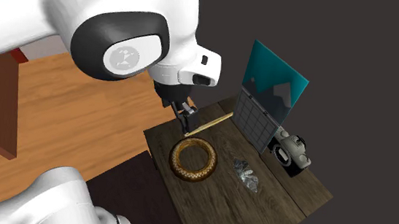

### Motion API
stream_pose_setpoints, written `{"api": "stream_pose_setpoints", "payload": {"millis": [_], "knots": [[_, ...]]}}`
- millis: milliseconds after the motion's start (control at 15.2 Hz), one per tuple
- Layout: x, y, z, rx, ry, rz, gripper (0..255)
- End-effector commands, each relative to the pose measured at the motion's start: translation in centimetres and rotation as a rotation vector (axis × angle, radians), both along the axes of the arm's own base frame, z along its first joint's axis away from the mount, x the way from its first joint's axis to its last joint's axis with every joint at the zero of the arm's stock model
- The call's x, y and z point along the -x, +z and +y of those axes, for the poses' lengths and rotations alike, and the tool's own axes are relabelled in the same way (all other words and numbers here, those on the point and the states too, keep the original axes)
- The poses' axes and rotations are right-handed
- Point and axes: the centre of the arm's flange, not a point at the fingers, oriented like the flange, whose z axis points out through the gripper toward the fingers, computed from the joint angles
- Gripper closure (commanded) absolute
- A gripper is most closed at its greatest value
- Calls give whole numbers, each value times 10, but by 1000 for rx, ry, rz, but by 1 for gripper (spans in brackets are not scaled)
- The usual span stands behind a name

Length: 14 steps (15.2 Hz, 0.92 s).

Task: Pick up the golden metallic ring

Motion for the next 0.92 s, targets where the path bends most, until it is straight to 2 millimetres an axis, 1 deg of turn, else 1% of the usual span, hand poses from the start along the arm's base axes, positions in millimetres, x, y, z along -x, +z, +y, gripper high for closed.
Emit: {"api": "stream_pose_setpoints", "payload": {"millis": [0, 264, 462, 858], "knots": [[0, 0, 0, 0, 0, 0, 0], [-16, -52, -14, -39, -74, 75, 0], [-25, -91, -23, -66, -128, 128, 0], [-25, -122, -23, -66, -128, 128, 0]]}}
